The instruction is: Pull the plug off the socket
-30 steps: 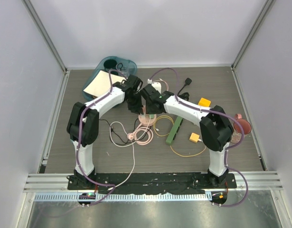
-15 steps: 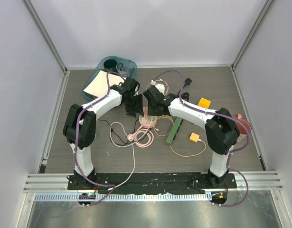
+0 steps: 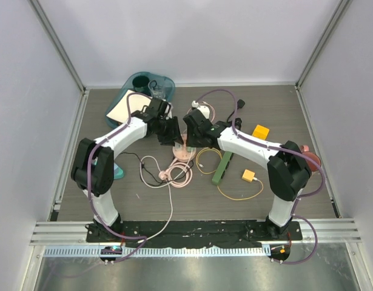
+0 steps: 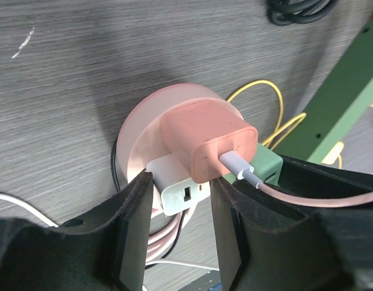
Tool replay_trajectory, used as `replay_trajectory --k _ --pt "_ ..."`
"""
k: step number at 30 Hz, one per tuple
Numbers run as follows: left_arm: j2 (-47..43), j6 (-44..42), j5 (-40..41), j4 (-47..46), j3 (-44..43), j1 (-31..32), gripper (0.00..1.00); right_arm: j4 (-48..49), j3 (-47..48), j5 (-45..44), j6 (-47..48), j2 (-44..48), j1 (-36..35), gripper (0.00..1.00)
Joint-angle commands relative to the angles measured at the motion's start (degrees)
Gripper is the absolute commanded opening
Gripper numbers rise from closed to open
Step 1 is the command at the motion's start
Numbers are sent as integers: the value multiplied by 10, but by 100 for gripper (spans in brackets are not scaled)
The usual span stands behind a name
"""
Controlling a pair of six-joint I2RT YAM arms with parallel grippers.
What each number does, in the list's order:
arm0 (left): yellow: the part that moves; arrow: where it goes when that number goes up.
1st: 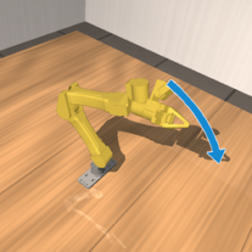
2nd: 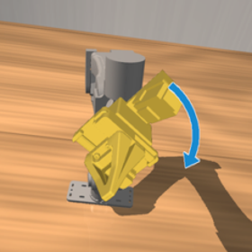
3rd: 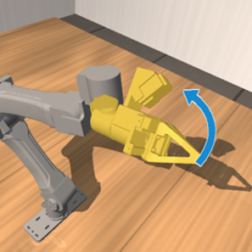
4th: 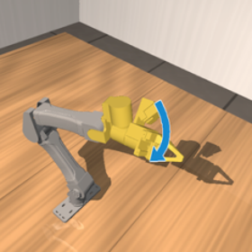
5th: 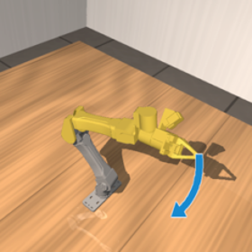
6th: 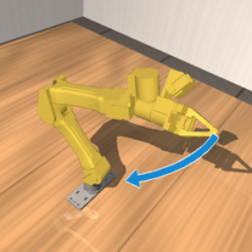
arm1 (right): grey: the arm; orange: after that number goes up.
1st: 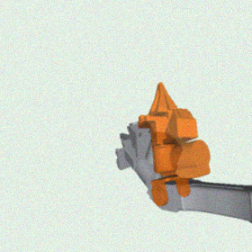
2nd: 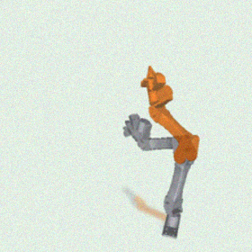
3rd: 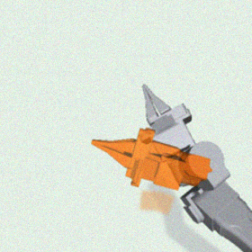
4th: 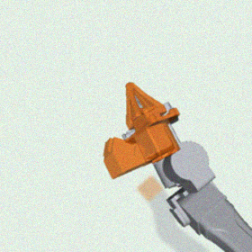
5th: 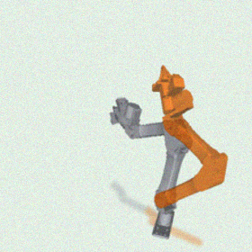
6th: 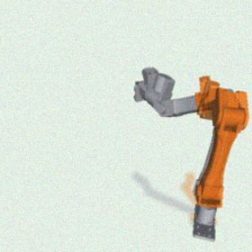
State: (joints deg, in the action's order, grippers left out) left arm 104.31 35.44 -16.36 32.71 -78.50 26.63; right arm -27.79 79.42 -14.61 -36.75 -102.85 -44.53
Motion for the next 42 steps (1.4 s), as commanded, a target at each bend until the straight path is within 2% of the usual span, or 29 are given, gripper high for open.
replay_trajectory --k 1,7,15,21,23,27,30,32,33,36,39,42 --pt "-46 14 -44 -70 6 -10 47 86 9 22 -21 63 -11 1" --pt "-30 -5 -22 -29 6 -6 46 78 25 20 -20 59 -11 1" --pt "-5 -38 63 21 -2 38 34 84 13 17 -33 50 -11 1" --pt "23 -35 88 39 -13 54 32 113 -2 24 -46 43 -11 1" --pt "40 -33 99 48 -16 58 23 124 -7 28 -47 40 -11 1" --pt "69 -11 113 69 -23 61 19 143 -12 28 -48 39 -13 1" --pt "81 -4 122 86 -34 70 21 152 -8 25 -46 38 -14 1" --pt "85 -1 118 104 -44 72 33 150 -8 19 -46 35 -14 1" --pt "80 3 118 109 -49 71 43 149 -13 17 -48 34 -14 1" --pt "63 11 114 102 -52 71 56 157 -28 16 -54 41 -14 1" --pt "61 17 114 108 -60 71 54 161 -44 14 -57 50 -14 1" --pt "61 21 136 113 -55 71 38 159 -51 12 -52 57 -14 1"
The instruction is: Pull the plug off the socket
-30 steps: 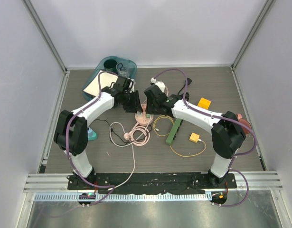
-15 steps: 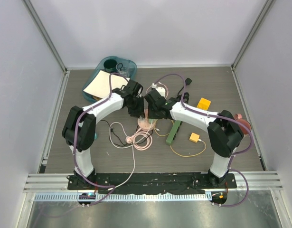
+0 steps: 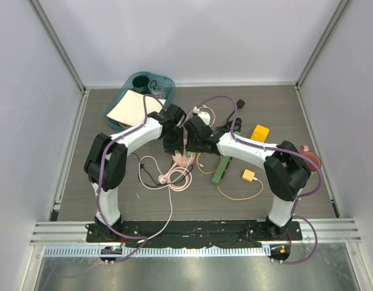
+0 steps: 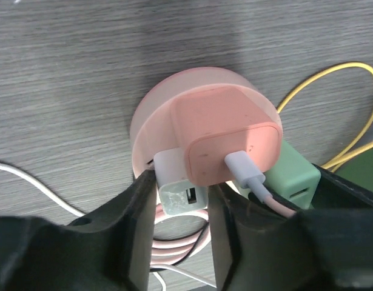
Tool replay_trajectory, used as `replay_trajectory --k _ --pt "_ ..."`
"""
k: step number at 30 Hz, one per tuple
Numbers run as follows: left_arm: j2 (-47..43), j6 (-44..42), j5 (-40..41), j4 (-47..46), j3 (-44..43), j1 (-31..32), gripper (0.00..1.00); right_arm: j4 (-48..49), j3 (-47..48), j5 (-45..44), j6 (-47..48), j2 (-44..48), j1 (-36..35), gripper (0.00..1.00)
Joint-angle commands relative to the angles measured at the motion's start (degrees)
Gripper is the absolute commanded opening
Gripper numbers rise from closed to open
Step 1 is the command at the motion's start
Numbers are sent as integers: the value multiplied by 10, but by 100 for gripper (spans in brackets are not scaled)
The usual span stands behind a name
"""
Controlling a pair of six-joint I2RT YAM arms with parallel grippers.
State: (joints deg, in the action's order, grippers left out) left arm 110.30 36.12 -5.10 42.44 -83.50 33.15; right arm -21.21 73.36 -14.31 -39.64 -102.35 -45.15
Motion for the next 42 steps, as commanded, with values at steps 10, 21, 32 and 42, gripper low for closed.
replay_trajectory --k 10,21,32,42 --pt "21 19 91 16 6 11 0 100 62 32 3 42 -15 1" --pt "67 27 124 9 25 25 0 58 174 10 -3 19 -25 1" --pt "43 12 131 4 26 25 0 50 34 -21 6 108 3 1" --pt "17 -102 75 -2 -20 25 0 184 -74 226 54 131 146 17"
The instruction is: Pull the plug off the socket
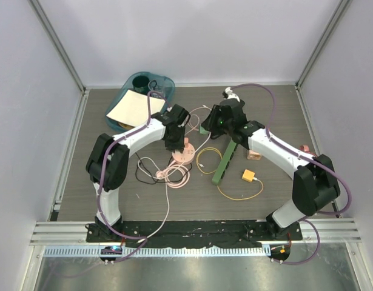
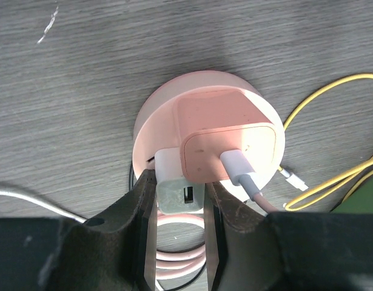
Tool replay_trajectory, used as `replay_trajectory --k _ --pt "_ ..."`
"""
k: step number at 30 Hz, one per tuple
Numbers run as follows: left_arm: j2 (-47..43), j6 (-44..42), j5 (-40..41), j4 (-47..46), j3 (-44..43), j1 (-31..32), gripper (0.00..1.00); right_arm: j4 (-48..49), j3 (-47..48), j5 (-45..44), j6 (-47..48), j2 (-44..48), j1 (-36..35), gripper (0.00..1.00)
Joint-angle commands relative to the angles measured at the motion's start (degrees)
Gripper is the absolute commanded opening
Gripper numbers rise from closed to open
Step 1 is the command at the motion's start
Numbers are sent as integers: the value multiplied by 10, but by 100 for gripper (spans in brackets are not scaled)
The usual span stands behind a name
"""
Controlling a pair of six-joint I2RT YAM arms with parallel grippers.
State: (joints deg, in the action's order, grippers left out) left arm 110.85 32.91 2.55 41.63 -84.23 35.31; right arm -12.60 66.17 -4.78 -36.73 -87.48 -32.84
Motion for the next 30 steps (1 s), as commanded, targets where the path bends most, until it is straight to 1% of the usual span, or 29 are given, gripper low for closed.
replay_trajectory --k 1,2,4,5,6,7,8,9,12,13,14,17,18,19,21,22,25,26,28,30 --pt "10 -78 -7 6 -17 4 0 98 2 150 28 -34 27 19" --pt "9 -81 -15 5 -19 4 0 102 5 159 36 -42 27 20" --pt "4 -89 -15 4 -20 4 0 100 6 161 39 -53 29 30" --pt "3 -92 -15 1 -19 4 2 99 2 153 39 -58 30 35" --pt "1 -93 -14 1 -18 4 4 99 -1 151 37 -58 30 45" --pt "1 -95 -14 -1 -17 4 6 98 -3 147 38 -56 30 48" --pt "1 -95 -15 -1 -17 4 11 92 -5 140 37 -51 30 53" --pt "1 -96 -16 0 -18 4 15 82 -4 130 43 -47 30 63" --pt "1 -101 -15 5 -22 4 23 37 3 93 55 -24 30 72" --pt "-1 -101 -14 7 -25 4 25 25 6 86 62 -17 30 73" --pt "-2 -101 -12 8 -28 4 32 10 8 81 68 -10 30 73" --pt "-12 -100 -8 7 -31 4 38 4 6 86 97 19 31 67" --pt "-15 -98 -4 6 -30 4 40 11 5 107 109 25 30 67" --pt "-27 -96 -5 0 -27 4 48 18 4 118 127 26 30 66" --pt "-42 -92 -14 -15 -12 3 55 44 2 151 150 21 30 63" --pt "-51 -90 -21 -29 -7 4 60 74 -2 162 159 18 31 61" --pt "-81 -82 -24 -48 14 0 66 123 -24 197 189 7 29 61" --pt "-92 -81 -24 -51 20 -1 67 149 -25 201 205 0 27 62" --pt "-99 -78 -24 -56 33 -6 68 145 -11 207 229 -28 22 64" --pt "-106 -78 -24 -59 47 -10 67 132 15 204 268 -44 9 64"
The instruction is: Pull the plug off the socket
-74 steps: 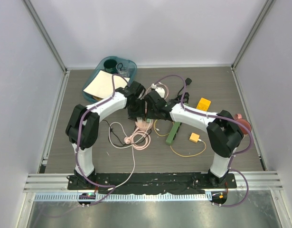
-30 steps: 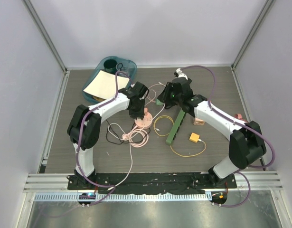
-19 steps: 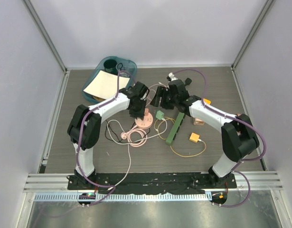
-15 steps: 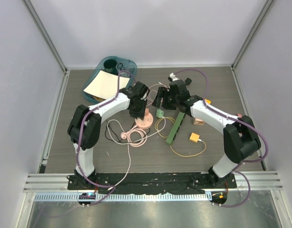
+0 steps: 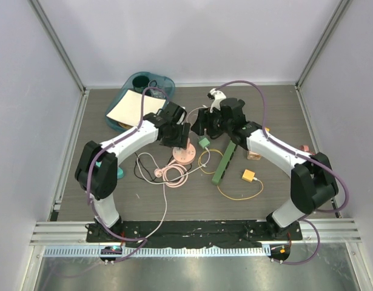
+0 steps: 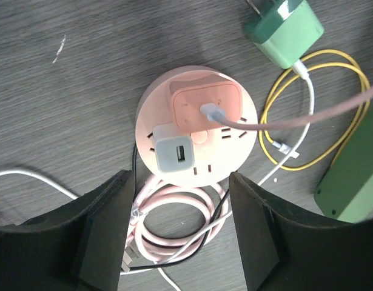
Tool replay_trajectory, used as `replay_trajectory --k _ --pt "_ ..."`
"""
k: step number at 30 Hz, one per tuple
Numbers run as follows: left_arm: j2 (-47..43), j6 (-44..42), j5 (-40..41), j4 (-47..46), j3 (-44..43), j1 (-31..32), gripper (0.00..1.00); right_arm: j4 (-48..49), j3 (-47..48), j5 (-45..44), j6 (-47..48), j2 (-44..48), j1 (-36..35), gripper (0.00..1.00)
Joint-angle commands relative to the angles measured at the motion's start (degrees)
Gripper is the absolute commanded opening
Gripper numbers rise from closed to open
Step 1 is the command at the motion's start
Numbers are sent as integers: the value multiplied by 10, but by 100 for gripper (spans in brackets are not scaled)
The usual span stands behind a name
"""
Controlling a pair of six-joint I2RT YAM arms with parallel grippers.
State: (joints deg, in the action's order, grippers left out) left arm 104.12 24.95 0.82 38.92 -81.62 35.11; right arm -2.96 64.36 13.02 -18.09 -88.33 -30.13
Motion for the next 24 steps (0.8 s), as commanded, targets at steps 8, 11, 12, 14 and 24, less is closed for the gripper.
replay_trajectory --k 8,11,12,14,24 --pt "-95 77 -113 -67 120 -64 61 12 102 44 125 -120 -48 65" --pt "-125 79 -120 -81 153 -75 61 4 114 33 154 -149 -63 66" --pt "-130 77 -115 -80 159 -76 61 2 116 28 160 -162 -65 66" --pt "-135 77 -113 -76 160 -76 61 1 119 33 171 -170 -68 66" --pt "-131 87 -117 -95 175 -80 59 14 92 1 201 -183 -68 51"
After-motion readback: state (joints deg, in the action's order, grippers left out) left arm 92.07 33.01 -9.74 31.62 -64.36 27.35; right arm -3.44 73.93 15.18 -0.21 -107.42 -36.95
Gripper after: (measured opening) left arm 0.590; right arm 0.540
